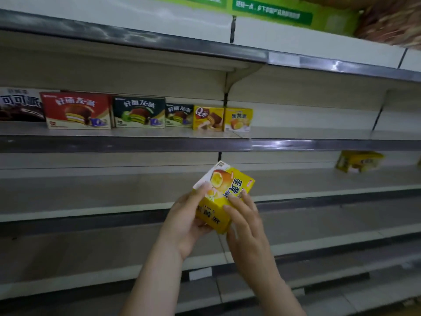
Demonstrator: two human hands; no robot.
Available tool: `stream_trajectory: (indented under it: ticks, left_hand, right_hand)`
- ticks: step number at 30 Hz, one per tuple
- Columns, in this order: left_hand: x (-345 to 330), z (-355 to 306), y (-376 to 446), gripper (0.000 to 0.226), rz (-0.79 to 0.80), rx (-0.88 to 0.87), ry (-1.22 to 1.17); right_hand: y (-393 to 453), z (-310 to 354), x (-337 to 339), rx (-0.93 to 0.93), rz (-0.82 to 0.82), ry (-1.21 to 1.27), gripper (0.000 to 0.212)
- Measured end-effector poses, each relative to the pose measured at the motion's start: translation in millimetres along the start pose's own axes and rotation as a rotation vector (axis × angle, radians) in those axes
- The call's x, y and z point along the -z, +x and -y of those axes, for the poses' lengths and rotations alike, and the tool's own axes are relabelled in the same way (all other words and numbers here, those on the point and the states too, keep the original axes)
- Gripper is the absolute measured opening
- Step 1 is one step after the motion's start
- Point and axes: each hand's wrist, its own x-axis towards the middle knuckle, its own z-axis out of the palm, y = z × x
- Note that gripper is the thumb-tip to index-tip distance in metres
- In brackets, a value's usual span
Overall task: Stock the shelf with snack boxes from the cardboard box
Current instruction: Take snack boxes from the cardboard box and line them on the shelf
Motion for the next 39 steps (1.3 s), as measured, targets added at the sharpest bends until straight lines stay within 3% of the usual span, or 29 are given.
stream_trajectory:
  ticks: [3, 5, 7, 9, 11, 13, 18, 20, 25, 28, 30, 35, 39]
  left_hand:
    - [-19, 21, 1, 0.054, -0.077, -0.087, -0.037]
    - [-28, 27, 3, 0.051, -0.071, -0.104, -0.055]
    - [-37, 29, 7, 0.051, -0.054, -0.11, -0.075]
    - [-46, 31, 12, 0.053, -0.046, -0.133, -0.088]
    - [-57, 32, 17, 0.052, -0.042, -0.15, -0.104]
    - [-67, 32, 27, 0.043, -0.059, -0.146, -0.065]
    - [-74, 11, 54, 0.04, -0.111, -0.109, 0.235]
    - [-69, -7, 60, 0.051, -0.086, -0.132, 0.386]
    - [-53, -65, 87, 0.081, -0.107, -0.376, 0.816]
    - [-44, -97, 115, 0.093, -0.087, -0.448, 0.894]
    - [-45, -113, 136, 0.091, -0.047, -0.457, 0.923]
    - [-68, -137, 203, 0.057, 0.001, -0.521, 1.112]
    - [-81, -128, 255, 0.071, 0.074, -0.389, 1.148]
  right_hand:
    - [-18, -15, 21, -0.029, 0.067, 0.07, 0.071]
    - [-22, -20, 35, -0.147, 0.052, 0.211, 0.079]
    - [-20, -23, 46, -0.388, -0.057, 0.363, 0.075]
    - [-9, -24, 55, -0.761, -0.13, 0.576, 0.051]
    - [8, -26, 57, -1.135, -0.067, 0.925, 0.022]
    - [24, -30, 54, -1.275, 0.023, 1.12, 0.025]
    - [69, -52, 50, -1.228, 0.004, 1.124, 0.026]
    - [88, -68, 55, -1.177, 0.02, 1.082, 0.039]
    - [148, -100, 56, -1.009, 0.135, 0.938, 0.056]
    - [184, -113, 49, -0.91, 0.169, 0.881, 0.06]
    - [208, -126, 42, -0.858, 0.16, 0.857, 0.065]
    - [260, -176, 20, -0.834, 0.075, 0.937, 0.076]
    - [267, -225, 3, -0.913, 0.031, 1.052, 0.067]
